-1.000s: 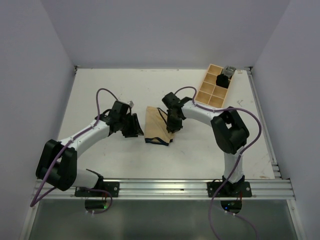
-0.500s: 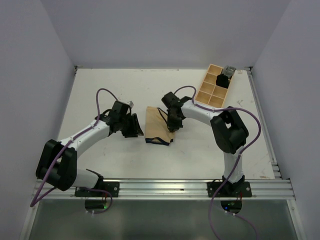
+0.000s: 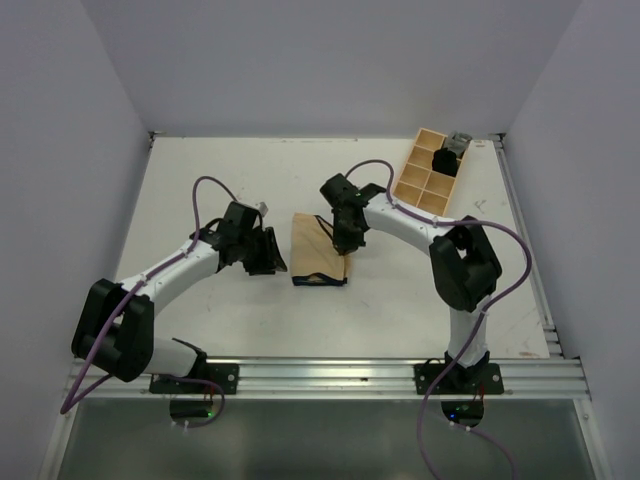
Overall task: Roll the underwear
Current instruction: Fold the underwear
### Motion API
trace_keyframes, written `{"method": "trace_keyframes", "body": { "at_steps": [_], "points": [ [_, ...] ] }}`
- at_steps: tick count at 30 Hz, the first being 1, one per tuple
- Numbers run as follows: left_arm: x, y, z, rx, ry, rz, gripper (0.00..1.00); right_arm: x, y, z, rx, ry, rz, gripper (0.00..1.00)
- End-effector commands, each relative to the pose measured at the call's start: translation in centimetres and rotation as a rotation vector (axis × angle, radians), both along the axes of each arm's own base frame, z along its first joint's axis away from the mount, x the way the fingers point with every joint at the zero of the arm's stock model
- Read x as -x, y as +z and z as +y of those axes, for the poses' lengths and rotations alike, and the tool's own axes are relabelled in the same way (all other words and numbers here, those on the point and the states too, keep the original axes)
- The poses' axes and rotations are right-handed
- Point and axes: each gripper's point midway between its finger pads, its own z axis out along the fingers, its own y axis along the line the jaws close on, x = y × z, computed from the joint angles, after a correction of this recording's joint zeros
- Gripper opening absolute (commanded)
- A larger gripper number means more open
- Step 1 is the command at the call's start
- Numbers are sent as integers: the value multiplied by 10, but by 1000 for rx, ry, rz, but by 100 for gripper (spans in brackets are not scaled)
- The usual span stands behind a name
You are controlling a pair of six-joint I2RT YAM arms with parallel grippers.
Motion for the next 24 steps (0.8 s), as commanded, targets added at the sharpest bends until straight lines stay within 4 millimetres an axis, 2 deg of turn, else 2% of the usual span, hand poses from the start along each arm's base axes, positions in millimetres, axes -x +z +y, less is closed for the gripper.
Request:
{"method": "trace_keyframes", "body": {
  "at_steps": [1,6,14,20,24],
  "points": [
    [-13,14,-3,16,-9,-68,41,-9,30,-4,18,-4,-66,8],
    [-12,12,-3,16,-5,-62,41,-13,32,-12,74,4,-73,8],
    [-10,6,-4,18,2,-41,41,-15,7,-21,108,-5,-40,9],
    [-13,5,-5,12,3,-36,42,-25,-7,-34,147,-5,-48,10],
    [-15,3,-5,9,2,-31,42,-29,-15,-37,163,12,-43,20]
  ]
}}
